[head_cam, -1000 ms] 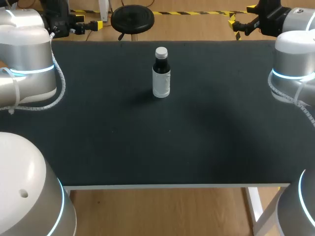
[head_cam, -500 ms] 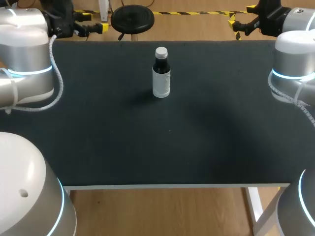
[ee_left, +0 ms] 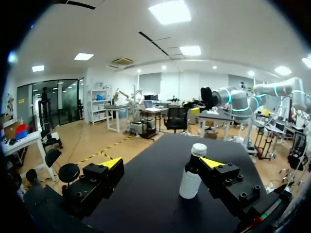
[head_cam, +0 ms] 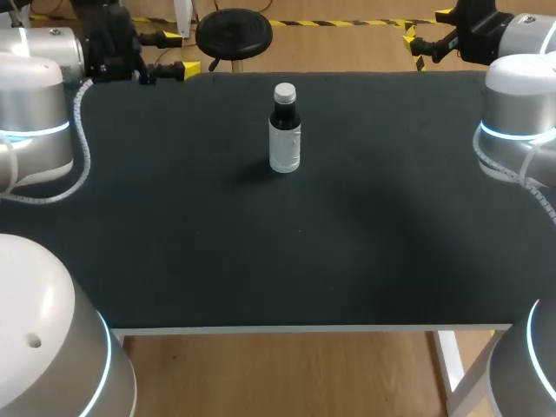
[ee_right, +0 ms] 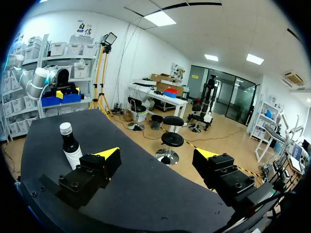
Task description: Unscrew the bottle cap
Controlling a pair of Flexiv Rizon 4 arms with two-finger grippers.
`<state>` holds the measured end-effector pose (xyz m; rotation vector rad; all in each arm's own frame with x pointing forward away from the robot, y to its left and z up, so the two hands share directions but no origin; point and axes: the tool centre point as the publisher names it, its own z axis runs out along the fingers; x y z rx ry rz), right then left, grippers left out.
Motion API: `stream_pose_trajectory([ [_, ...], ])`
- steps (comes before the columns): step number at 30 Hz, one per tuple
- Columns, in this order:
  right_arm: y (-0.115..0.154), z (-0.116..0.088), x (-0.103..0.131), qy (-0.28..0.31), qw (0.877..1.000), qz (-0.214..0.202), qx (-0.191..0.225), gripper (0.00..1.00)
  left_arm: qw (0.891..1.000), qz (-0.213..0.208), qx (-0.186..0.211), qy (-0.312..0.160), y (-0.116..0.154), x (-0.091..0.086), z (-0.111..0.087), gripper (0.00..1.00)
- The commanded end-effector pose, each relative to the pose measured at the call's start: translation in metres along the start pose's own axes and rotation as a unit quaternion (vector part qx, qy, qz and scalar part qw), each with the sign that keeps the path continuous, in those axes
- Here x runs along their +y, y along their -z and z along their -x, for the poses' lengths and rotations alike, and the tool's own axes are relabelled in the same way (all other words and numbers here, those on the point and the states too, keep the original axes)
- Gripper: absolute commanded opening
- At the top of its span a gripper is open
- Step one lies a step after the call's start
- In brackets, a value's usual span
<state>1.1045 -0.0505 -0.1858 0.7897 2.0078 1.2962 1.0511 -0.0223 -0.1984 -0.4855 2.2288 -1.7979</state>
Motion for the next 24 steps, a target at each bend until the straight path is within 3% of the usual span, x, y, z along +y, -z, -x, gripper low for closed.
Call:
stream_pose_trajectory([
  [1, 0.0, 0.0, 0.0, 0.0, 1.0, -0.001, 0.0, 1.0, 0.999, -0.021, 0.047, -0.006, -0.007, 0.011, 0.0, 1.0],
  [11, 0.0, 0.0, 0.0, 0.0, 1.0, -0.001, 0.0, 1.0, 0.994, -0.048, 0.098, -0.029, -0.021, 0.027, -0.018, 1.0],
  [24, 0.0, 0.0, 0.0, 0.0, 1.0, -0.001, 0.0, 1.0, 0.993, -0.056, 0.102, -0.017, -0.024, 0.032, -0.019, 1.0],
])
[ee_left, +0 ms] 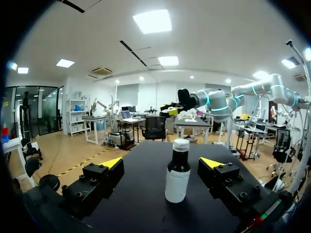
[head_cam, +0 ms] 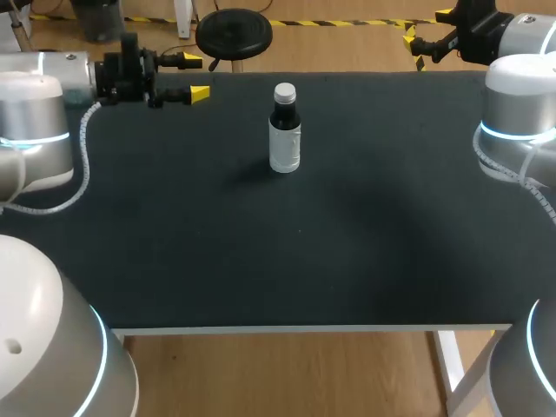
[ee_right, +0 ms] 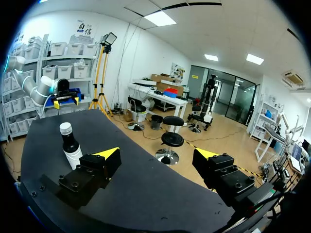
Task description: Unscrew the bottle cap
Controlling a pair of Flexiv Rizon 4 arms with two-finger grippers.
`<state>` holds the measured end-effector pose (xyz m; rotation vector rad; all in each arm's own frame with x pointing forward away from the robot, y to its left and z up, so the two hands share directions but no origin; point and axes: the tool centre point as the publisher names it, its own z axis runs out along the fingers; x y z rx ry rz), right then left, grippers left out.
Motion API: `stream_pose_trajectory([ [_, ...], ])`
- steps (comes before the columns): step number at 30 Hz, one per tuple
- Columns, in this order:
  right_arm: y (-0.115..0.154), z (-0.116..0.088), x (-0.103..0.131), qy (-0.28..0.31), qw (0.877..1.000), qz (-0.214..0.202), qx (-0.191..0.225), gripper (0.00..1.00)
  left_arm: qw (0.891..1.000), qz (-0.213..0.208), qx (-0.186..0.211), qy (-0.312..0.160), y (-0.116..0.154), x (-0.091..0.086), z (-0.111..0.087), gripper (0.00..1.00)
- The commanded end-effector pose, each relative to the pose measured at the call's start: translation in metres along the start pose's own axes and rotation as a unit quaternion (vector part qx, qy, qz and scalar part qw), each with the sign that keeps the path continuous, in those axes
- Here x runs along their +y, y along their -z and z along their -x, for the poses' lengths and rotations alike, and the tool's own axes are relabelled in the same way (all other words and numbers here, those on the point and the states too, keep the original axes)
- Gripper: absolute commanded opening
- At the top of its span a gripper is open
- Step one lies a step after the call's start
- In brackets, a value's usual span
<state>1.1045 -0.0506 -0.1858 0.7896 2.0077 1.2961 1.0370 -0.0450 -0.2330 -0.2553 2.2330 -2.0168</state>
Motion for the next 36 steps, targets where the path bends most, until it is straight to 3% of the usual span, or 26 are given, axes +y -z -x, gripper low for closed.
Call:
stream_pose_trajectory([
  [1, 0.0, 0.0, 0.0, 0.0, 1.0, -0.001, 0.0, 1.0, 1.0, -0.001, 0.002, 0.0, -0.001, 0.002, 0.002, 1.0],
  [17, 0.0, 0.0, 0.0, 0.0, 1.0, -0.001, 0.0, 1.0, 1.0, -0.001, 0.002, 0.0, -0.001, 0.002, 0.002, 1.0],
  [27, 0.0, 0.0, 0.0, 0.0, 1.0, -0.001, 0.0, 1.0, 0.997, -0.015, 0.074, -0.004, -0.028, 0.015, -0.005, 1.0],
  [36, 0.0, 0.0, 0.0, 0.0, 1.0, -0.001, 0.0, 1.0, 0.993, -0.028, 0.115, -0.009, -0.045, 0.026, -0.027, 1.0],
])
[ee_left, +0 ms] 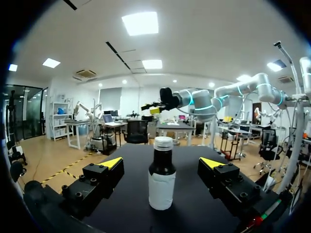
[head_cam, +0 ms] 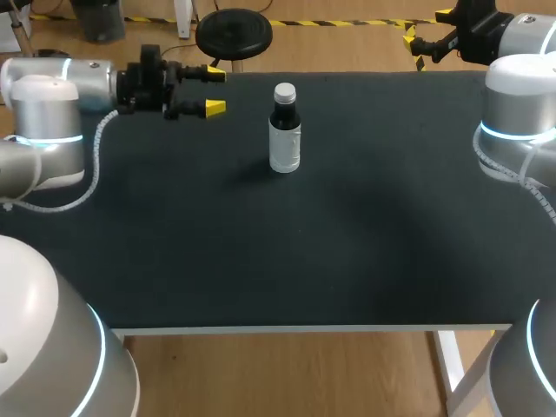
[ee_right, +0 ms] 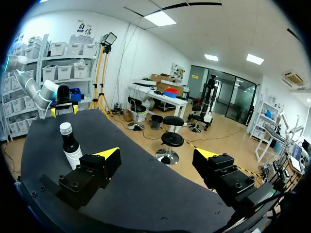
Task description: Unscrew the bottle cap
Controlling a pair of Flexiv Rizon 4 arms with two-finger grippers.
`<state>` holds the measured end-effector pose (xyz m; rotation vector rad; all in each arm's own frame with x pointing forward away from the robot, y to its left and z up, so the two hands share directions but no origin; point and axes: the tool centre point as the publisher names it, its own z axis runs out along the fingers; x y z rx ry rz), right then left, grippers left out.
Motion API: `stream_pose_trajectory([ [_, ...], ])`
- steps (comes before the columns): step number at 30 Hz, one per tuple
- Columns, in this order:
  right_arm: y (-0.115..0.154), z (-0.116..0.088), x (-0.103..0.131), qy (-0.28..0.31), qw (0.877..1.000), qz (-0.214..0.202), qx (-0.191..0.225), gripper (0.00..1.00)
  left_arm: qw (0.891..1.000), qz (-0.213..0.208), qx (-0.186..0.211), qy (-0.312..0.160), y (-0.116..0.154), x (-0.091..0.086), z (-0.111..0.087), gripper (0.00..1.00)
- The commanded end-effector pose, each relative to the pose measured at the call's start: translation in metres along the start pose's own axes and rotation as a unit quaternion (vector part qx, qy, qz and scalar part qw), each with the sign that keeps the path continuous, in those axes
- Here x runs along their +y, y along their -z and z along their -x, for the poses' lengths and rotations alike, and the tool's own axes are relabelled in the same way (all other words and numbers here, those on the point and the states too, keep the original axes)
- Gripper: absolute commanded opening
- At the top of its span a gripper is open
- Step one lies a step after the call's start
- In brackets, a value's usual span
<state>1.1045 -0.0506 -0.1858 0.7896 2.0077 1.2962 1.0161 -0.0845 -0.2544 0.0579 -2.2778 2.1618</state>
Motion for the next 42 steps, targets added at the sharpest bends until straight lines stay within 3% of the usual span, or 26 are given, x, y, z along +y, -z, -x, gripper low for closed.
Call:
stream_pose_trajectory([
  [1, 0.0, 0.0, 0.0, 0.0, 1.0, -0.001, 0.0, 1.0, 1.0, -0.007, 0.03, -0.005, -0.01, 0.008, 0.0, 1.0],
  [8, 0.0, 0.0, 0.0, 0.0, 1.0, -0.001, 0.0, 1.0, 0.999, -0.004, 0.046, -0.012, -0.031, 0.013, -0.011, 1.0],
  [28, 0.0, 0.0, 0.0, 0.0, 1.0, -0.001, 0.0, 1.0, 0.995, -0.023, 0.093, 0.003, -0.072, 0.027, 0.0, 1.0],
  [42, 0.0, 0.0, 0.0, 0.0, 1.0, -0.001, 0.0, 1.0, 0.993, -0.026, 0.117, 0.002, -0.095, 0.029, -0.004, 1.0],
])
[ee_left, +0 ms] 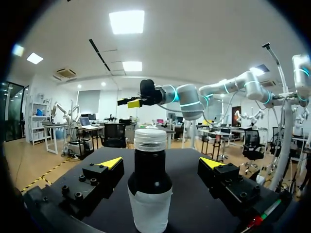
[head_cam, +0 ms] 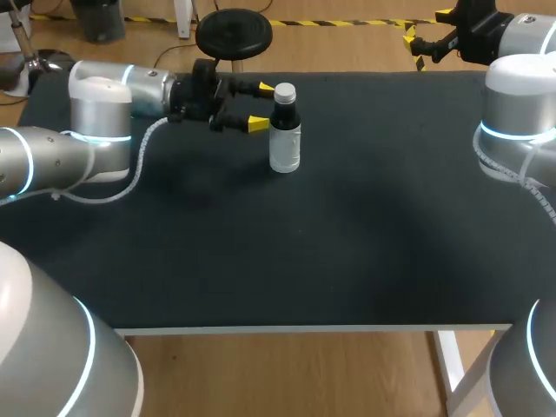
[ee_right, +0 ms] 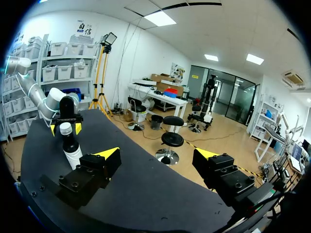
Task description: Unscrew the bottle cap
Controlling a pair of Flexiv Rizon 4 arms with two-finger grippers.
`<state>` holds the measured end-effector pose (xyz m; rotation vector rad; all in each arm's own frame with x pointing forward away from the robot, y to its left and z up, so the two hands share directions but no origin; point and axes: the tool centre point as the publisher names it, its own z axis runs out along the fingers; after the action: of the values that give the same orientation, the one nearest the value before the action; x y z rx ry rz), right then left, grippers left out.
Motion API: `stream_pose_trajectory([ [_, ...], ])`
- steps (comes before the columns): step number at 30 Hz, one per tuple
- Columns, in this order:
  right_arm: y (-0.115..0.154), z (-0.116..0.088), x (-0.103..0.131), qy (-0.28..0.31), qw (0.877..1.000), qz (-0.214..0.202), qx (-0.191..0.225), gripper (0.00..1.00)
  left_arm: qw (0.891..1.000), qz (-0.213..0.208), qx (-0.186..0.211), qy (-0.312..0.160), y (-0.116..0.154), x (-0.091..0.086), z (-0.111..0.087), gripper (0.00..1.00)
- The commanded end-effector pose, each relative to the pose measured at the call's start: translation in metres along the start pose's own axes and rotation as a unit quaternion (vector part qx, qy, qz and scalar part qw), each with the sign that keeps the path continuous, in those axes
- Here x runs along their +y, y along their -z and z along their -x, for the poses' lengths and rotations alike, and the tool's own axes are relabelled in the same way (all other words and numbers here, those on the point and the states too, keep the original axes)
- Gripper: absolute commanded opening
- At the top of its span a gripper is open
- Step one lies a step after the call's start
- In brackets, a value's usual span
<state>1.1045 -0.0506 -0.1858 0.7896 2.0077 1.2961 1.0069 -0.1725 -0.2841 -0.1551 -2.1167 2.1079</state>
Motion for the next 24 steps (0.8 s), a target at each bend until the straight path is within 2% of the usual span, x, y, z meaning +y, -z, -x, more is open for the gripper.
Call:
stream_pose_trajectory([
  [1, 0.0, 0.0, 0.0, 0.0, 1.0, -0.001, 0.0, 1.0, 1.0, -0.003, 0.015, 0.001, -0.006, 0.004, 0.009, 1.0],
  [24, 0.0, 0.0, 0.0, 0.0, 1.0, -0.001, 0.0, 1.0, 0.999, -0.003, 0.051, -0.002, -0.033, 0.003, 0.011, 1.0],
])
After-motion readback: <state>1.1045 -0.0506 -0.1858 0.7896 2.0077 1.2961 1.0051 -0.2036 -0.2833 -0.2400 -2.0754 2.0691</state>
